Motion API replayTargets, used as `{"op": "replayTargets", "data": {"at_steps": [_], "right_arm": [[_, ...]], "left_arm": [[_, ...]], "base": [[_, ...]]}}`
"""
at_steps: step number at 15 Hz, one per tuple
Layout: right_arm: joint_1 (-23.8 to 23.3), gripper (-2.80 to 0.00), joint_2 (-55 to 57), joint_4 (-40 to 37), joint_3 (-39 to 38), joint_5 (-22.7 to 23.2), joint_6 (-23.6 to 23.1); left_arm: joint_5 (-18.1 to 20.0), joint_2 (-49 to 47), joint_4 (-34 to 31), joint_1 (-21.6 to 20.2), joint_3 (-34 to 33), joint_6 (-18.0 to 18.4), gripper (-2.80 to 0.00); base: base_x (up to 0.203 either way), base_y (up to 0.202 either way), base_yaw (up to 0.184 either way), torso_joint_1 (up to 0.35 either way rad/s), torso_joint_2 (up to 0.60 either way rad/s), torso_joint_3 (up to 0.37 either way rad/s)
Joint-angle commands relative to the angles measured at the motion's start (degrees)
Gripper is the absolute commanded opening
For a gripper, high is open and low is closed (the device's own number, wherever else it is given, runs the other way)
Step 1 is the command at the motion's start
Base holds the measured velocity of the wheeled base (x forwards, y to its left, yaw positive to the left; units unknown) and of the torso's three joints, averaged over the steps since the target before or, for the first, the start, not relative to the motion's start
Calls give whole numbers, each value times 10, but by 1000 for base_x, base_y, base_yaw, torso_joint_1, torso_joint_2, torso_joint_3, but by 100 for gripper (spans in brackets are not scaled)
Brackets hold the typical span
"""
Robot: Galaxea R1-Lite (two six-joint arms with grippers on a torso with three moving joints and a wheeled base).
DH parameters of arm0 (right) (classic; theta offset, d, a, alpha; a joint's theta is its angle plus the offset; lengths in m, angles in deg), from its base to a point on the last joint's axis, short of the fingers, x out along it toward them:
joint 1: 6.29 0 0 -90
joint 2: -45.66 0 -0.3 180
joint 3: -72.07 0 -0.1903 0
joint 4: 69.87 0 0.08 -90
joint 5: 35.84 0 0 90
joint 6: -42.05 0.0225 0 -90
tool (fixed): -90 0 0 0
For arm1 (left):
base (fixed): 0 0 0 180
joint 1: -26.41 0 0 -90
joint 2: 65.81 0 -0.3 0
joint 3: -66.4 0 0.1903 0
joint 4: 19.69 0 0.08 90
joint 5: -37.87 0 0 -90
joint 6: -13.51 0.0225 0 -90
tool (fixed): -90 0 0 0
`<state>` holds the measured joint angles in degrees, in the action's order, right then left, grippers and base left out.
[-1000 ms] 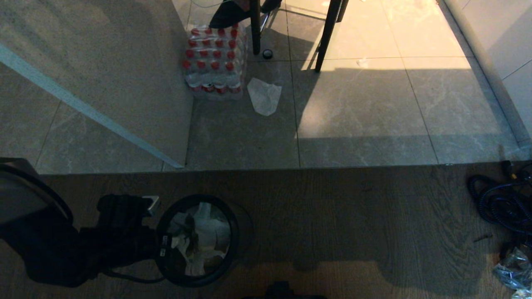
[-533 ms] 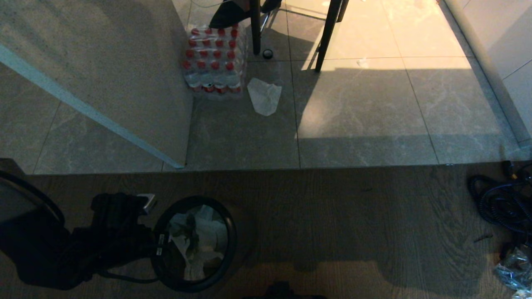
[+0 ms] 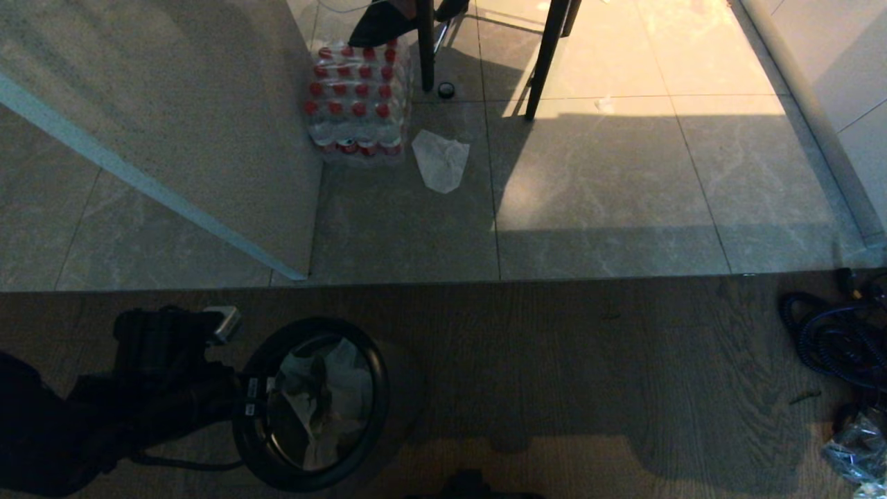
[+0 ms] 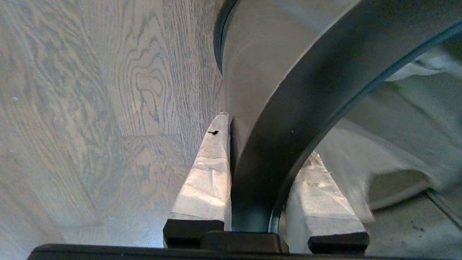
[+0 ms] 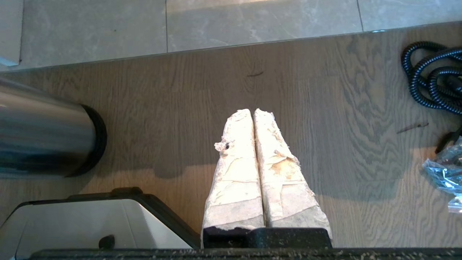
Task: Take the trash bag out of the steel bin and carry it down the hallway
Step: Place the outer trash can on the ground
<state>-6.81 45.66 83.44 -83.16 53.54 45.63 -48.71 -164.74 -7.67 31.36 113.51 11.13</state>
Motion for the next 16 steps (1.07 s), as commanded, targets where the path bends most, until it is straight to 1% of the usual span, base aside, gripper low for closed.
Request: {"op": "replayTargets", "data": {"at_steps": [1,2,4,7,9,10,13,14,16], "right_arm": [[0,-280,-1,0,0,0,0],[0,-280,-1,0,0,0,0],[0,-280,-1,0,0,0,0],[0,-280,-1,0,0,0,0],[0,-280,-1,0,0,0,0],[0,-280,-1,0,0,0,0],[0,-280,-1,0,0,0,0],[0,-280,-1,0,0,0,0],[0,-280,-1,0,0,0,0]], "left_arm": [[1,86,-37,1,14,-3,-280],[1,112,-72,1,26,-4,-280],[2,183,-163,1,67,-6,-280],[3,237,-275,1,113,-9,-280],[3,240,-281,1,117,-12,-280],[3,257,-312,0,137,-19,-280],[1,343,-461,-1,279,-42,-280],[1,359,-501,-2,302,-49,-280],[-1,365,-527,-9,318,-53,-280]], "base": [[0,0,0,0,0,0],[0,0,0,0,0,0],[0,0,0,0,0,0],[0,0,0,0,0,0],[0,0,0,0,0,0],[0,0,0,0,0,0],[0,0,0,0,0,0],[0,0,0,0,0,0],[0,0,0,0,0,0]]}}
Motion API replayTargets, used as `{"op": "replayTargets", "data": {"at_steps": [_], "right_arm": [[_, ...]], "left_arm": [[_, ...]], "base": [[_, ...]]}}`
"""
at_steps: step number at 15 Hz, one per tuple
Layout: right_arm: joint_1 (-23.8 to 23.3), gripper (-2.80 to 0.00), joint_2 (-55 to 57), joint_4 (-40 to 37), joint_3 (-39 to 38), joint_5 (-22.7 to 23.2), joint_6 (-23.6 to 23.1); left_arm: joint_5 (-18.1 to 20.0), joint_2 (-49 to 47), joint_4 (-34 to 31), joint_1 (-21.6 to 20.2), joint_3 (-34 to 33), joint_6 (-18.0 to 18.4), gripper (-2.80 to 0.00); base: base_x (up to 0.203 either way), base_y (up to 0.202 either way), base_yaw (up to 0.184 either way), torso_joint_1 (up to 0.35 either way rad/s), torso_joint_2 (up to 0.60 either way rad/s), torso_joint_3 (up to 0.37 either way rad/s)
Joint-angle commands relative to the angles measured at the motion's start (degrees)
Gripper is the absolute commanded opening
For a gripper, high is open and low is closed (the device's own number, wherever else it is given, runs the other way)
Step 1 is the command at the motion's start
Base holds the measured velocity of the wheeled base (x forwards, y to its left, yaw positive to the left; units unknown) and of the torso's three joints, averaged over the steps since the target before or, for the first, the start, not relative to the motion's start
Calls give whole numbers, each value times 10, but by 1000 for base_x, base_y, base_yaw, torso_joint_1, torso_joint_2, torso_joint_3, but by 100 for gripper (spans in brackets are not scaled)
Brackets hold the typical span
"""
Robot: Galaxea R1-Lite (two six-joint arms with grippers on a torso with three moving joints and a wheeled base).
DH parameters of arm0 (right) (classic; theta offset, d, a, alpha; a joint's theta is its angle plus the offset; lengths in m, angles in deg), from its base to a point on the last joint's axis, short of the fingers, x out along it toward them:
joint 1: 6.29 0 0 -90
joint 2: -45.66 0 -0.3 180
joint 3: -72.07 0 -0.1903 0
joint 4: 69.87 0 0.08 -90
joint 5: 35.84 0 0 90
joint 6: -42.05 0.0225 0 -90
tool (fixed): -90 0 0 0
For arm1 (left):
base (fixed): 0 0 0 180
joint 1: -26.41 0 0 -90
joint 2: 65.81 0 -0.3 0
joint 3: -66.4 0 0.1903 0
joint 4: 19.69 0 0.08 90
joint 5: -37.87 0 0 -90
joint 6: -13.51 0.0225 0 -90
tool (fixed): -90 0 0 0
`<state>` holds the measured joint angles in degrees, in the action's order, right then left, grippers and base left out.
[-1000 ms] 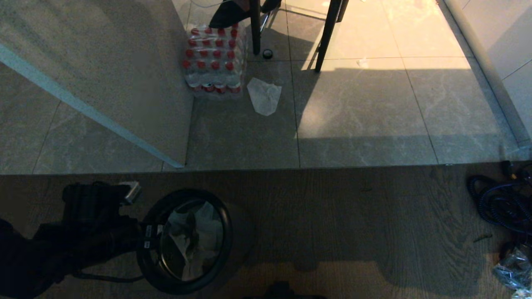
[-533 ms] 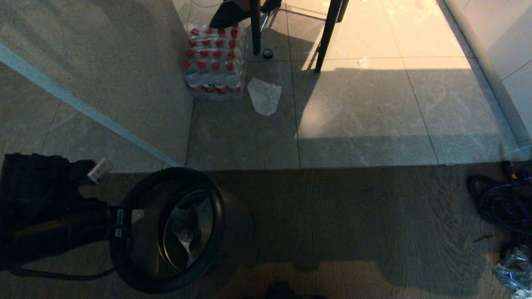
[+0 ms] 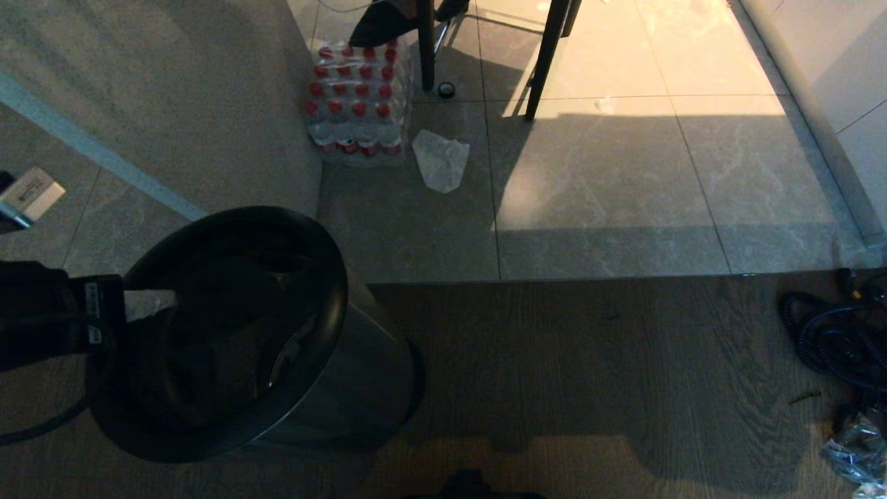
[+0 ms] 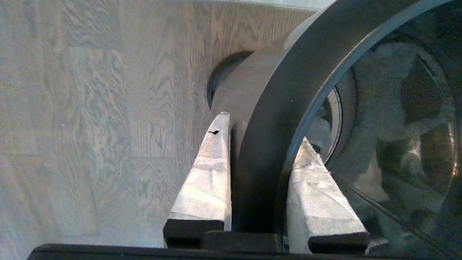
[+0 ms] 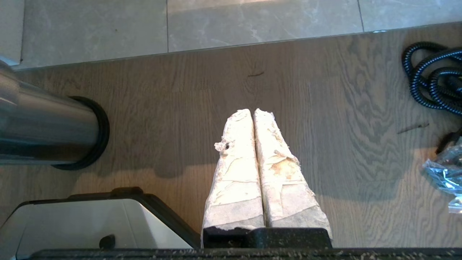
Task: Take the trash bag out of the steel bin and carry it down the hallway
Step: Place the outer trash can on the ground
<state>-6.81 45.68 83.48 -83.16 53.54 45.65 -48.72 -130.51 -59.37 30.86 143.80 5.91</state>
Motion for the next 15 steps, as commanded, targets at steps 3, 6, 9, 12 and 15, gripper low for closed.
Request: {"op": "replayTargets", "data": {"at_steps": [3,6,9,12,15], "right_arm": [[0,-280,-1,-1,0,0,0],[0,-280,-1,-1,0,0,0],[0,-280,-1,-1,0,0,0],[0,-280,-1,-1,0,0,0],[0,-280,-1,-1,0,0,0]], "left_arm": [[-2,35,-88,-24,126,-1,-280],[-1,45,-142,-30,188,-1,-280],[3,42,-185,-18,245,-2,-280],[4,32,-191,17,254,-3,-280],[2,21,-186,18,255,-3,-280]], "base": [[0,0,0,0,0,0],[0,0,0,0,0,0],[0,0,0,0,0,0],[0,0,0,0,0,0],[0,0,0,0,0,0]]}}
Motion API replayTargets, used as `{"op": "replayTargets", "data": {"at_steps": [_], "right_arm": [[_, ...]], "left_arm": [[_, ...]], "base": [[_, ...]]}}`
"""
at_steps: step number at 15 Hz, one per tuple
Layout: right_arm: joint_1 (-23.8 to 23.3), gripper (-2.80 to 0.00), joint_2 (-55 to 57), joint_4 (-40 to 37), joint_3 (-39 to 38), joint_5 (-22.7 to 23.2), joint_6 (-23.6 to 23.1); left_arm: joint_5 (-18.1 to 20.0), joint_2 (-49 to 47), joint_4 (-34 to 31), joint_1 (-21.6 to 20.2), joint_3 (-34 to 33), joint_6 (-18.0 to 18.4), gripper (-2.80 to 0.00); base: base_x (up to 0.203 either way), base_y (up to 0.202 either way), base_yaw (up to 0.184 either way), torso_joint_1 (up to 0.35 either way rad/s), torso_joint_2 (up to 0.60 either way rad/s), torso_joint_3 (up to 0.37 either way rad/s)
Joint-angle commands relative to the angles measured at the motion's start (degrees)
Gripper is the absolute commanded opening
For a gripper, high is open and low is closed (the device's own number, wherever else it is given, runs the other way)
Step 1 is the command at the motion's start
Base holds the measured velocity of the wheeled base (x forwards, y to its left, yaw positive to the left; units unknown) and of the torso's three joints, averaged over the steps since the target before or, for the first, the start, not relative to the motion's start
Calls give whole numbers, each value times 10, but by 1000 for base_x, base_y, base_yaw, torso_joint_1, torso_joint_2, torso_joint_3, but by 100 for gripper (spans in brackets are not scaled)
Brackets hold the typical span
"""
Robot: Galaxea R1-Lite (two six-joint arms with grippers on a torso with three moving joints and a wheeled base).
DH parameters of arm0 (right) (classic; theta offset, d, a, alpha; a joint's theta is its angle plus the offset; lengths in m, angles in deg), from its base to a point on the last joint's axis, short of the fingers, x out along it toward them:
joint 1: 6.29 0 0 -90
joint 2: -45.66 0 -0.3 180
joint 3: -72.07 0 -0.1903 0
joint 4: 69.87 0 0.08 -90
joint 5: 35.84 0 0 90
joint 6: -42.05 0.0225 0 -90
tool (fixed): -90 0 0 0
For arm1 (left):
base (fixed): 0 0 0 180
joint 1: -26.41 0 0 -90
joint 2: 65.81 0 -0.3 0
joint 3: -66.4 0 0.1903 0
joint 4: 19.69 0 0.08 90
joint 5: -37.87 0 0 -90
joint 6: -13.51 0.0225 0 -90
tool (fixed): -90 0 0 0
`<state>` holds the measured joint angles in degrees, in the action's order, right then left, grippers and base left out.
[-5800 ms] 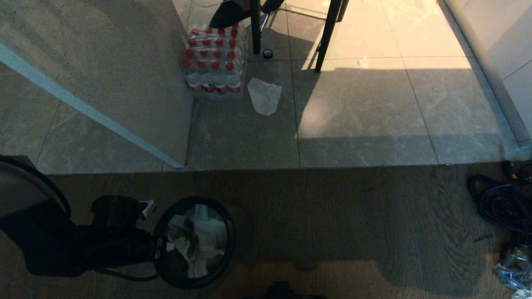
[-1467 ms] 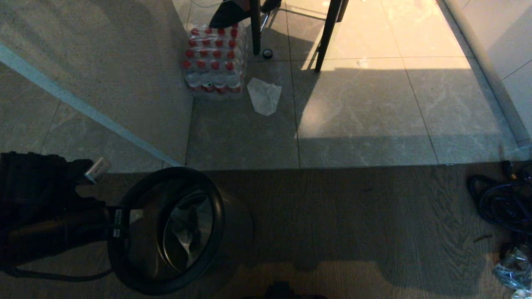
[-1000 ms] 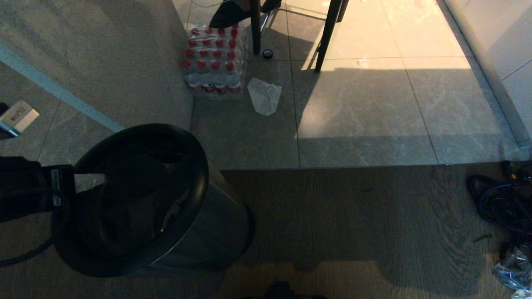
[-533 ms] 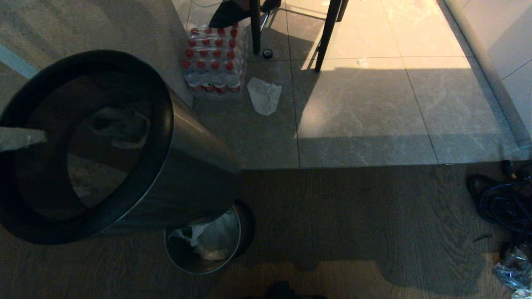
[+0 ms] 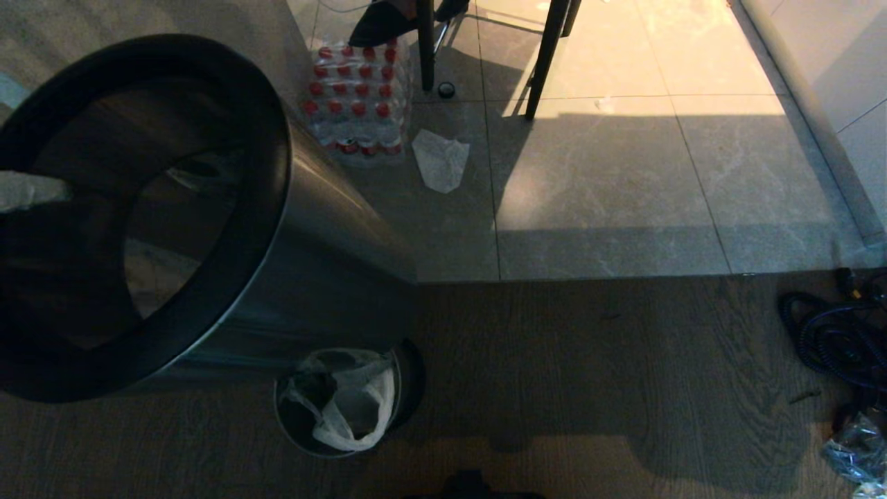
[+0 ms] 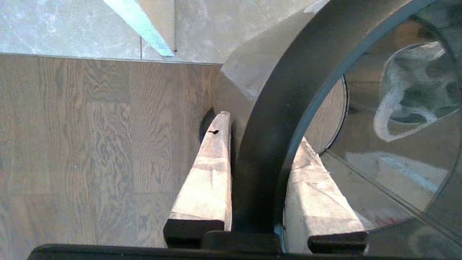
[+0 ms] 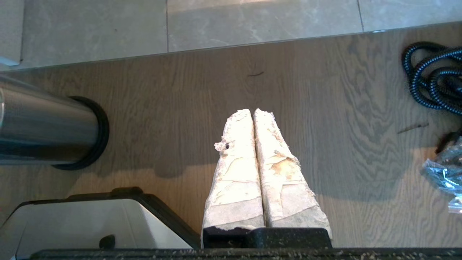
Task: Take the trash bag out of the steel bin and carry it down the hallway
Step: Place the outer trash can on the ground
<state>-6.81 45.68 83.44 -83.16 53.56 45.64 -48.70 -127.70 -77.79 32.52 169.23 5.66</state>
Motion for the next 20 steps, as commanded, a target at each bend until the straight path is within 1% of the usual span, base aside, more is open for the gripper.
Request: {"op": "replayTargets", "data": {"at_steps": [1,2,4,5,7,8,9,10,11,14,17,18,20], "right_arm": [[0,-280,-1,0,0,0,0],[0,-280,-1,0,0,0,0],[0,-280,-1,0,0,0,0],[0,-280,-1,0,0,0,0],[0,-280,-1,0,0,0,0],[0,-280,-1,0,0,0,0],[0,-280,-1,0,0,0,0],[0,-280,-1,0,0,0,0],[0,-280,-1,0,0,0,0],[0,-280,-1,0,0,0,0],[0,-280,-1,0,0,0,0],[0,-280,-1,0,0,0,0],[0,-280,-1,0,0,0,0]], "left_arm": [[-3,-18,1,1,-2,-1,-280],[-6,-24,4,0,-4,-2,-280],[-8,-53,54,-2,-20,-3,-280],[-8,-71,109,-2,-44,-1,-280],[-15,-119,240,-2,-102,1,-280],[-25,-143,294,-2,-113,1,-280],[-34,-163,331,-2,-117,-1,-280],[-43,-174,354,-1,-120,-4,-280],[-43,-174,355,-1,-119,-5,-280],[-46,-215,386,-2,-100,-26,-280],[-43,-242,401,-4,-103,-34,-280],[-43,-263,422,-3,-114,-33,-280],[-44,-329,498,-2,-133,-30,-280]], "base": [[0,0,0,0,0,0],[0,0,0,0,0,0],[0,0,0,0,0,0],[0,0,0,0,0,0],[0,0,0,0,0,0],[0,0,0,0,0,0],[0,0,0,0,0,0],[0,0,0,0,0,0],[0,0,0,0,0,0],[0,0,0,0,0,0],[0,0,0,0,0,0],[0,0,0,0,0,0],[0,0,0,0,0,0]]}}
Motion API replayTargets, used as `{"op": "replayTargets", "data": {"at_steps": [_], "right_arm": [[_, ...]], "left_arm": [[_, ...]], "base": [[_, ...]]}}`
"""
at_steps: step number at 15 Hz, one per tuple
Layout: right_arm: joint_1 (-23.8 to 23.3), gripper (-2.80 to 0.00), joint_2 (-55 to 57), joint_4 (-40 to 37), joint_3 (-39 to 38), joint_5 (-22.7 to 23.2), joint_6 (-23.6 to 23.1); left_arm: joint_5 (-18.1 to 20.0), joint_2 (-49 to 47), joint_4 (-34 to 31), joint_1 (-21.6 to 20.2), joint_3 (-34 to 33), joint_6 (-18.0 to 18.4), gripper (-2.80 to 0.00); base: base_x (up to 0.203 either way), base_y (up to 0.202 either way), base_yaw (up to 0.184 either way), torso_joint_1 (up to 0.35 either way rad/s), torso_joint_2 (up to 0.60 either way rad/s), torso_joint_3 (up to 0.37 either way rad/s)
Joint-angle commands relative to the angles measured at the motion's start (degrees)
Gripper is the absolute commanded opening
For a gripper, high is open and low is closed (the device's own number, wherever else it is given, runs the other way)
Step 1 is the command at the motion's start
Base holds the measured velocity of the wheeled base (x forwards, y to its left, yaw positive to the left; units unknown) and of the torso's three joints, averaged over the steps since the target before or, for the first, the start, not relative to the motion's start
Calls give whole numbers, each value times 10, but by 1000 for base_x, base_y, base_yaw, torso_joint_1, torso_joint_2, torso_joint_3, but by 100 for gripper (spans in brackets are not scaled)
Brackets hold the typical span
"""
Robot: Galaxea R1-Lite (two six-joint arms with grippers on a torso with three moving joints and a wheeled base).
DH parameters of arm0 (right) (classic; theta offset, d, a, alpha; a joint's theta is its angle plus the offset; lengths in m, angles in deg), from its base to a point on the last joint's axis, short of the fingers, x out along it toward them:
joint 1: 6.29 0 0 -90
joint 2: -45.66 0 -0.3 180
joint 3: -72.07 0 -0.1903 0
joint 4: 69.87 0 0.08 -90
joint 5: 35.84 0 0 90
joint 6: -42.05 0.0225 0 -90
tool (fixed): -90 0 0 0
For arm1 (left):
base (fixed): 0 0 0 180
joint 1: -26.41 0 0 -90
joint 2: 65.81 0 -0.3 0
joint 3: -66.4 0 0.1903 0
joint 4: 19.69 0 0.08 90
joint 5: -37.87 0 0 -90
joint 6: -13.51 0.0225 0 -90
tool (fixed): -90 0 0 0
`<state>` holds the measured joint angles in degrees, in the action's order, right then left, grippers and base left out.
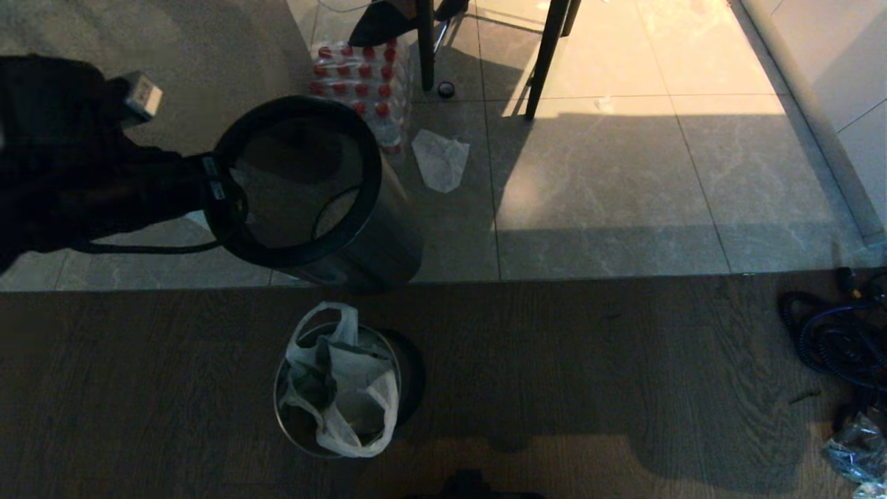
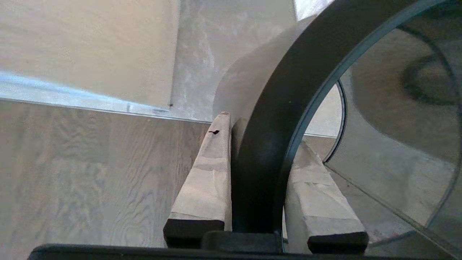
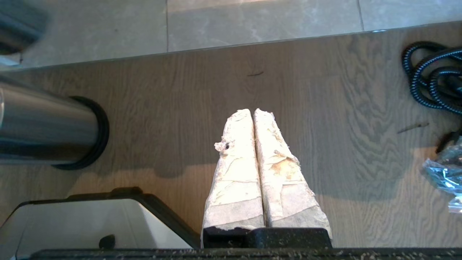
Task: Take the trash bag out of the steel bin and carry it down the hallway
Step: Place the outer trash can on the ground
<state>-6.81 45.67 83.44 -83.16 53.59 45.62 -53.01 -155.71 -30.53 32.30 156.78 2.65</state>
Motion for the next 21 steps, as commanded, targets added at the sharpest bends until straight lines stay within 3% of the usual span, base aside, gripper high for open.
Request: {"op": "replayTargets", "data": {"at_steps": [1,4,7,11,18,21], "right_arm": [[0,-280,-1,0,0,0,0],[0,-280,-1,0,0,0,0],[0,-280,-1,0,0,0,0],[0,-280,-1,0,0,0,0],[0,-280,-1,0,0,0,0],[0,-280,-1,0,0,0,0]], "left_arm": [[-1,-80,62,0,-12,1,-280],[-2,-147,120,1,-9,5,-280],[1,-194,166,7,11,36,-280],[0,-207,168,11,24,38,-280],[-3,-382,168,25,124,45,-280],[-58,-432,164,35,179,63,-280]], "base": [[0,0,0,0,0,0],[0,0,0,0,0,0],[0,0,0,0,0,0],[0,0,0,0,0,0],[0,0,0,0,0,0],[0,0,0,0,0,0]]}}
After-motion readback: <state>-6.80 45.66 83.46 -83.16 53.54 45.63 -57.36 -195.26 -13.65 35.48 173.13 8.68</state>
